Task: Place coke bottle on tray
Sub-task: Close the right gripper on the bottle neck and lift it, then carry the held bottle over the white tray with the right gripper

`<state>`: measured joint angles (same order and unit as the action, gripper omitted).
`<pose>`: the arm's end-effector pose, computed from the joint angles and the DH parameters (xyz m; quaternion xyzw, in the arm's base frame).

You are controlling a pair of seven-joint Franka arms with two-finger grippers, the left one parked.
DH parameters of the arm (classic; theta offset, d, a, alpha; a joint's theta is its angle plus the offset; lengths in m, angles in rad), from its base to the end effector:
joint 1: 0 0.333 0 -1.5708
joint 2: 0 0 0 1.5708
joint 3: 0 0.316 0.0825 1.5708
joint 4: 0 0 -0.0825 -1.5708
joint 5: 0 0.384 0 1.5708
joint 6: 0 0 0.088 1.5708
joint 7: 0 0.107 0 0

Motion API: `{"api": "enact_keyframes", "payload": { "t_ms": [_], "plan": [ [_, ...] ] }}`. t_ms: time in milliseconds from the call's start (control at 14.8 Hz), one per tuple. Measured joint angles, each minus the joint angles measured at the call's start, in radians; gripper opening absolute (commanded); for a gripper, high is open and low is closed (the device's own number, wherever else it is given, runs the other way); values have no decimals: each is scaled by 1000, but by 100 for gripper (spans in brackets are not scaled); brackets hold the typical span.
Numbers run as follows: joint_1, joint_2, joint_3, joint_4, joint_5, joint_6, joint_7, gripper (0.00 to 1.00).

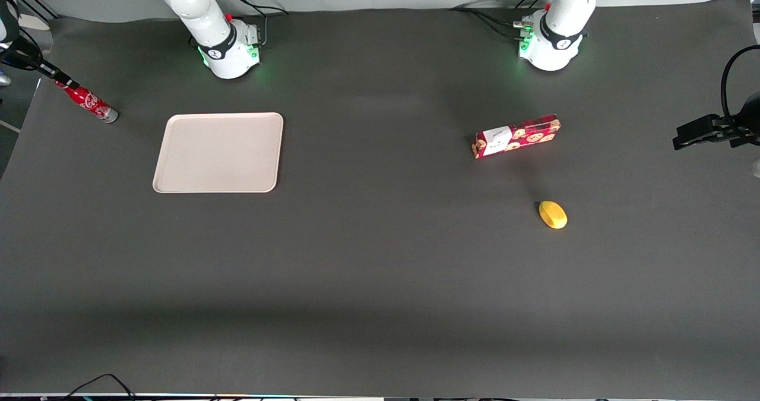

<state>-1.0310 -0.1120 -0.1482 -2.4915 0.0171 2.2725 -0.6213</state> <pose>0.1718 -0.4132 0.3191 -0.9585 0.2797 0.0223 0.0514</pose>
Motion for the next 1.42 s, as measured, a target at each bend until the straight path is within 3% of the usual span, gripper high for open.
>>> {"api": "enact_keyframes", "payload": {
  "t_ms": [539,944,1416],
  "plan": [
    [1,0,54,16,0,-22,0,0],
    [2,-2,124,167,1,-235,0,0],
    [3,-92,285,376,5,-487,35,0]
  ]
}}
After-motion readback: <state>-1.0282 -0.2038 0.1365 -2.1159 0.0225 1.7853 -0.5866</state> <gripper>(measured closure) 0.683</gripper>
